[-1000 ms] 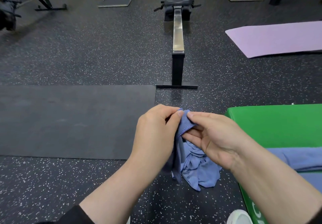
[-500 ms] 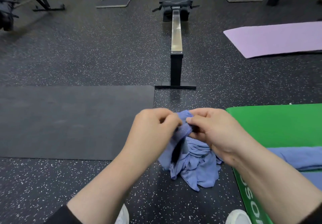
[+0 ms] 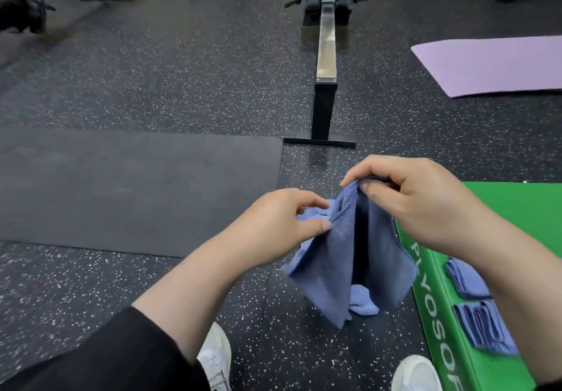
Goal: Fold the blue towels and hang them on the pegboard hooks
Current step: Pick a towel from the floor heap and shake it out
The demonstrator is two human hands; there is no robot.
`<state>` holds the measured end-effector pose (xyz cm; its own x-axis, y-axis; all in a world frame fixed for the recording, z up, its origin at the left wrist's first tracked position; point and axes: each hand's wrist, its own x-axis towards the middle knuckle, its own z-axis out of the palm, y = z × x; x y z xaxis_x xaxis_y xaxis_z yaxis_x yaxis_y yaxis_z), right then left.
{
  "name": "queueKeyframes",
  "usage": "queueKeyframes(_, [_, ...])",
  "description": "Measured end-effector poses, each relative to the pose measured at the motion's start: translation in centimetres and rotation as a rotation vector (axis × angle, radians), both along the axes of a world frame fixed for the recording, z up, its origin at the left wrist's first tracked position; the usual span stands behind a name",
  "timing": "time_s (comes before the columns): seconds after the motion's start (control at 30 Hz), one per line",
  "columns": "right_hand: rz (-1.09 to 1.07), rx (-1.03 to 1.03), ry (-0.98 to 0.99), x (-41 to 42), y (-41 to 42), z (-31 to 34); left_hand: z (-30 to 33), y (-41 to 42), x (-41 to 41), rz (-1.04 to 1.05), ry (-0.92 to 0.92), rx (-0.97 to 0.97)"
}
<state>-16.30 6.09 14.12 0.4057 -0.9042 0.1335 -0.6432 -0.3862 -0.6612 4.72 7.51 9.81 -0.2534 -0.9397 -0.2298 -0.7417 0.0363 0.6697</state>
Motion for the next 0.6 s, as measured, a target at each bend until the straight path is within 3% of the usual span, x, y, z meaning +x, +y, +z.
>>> queueKeyframes(0.2, [-0.074, 0.012, -0.102, -0.5, 0.3, 0.2, -0.4, 0.4, -0.9, -0.073, 0.089, 0.055])
queueKeyframes(0.37, [-0.122, 0.012, -0.204, -0.5, 0.6, 0.5, -0.4, 1.0, -1.6, -0.009, 0.158, -0.005])
queueKeyframes(0.6, [-0.127, 0.02, -0.199, 0.3, 0.8, -0.1, -0.2, 1.5, -2.9, 0.136, 0.248, -0.104])
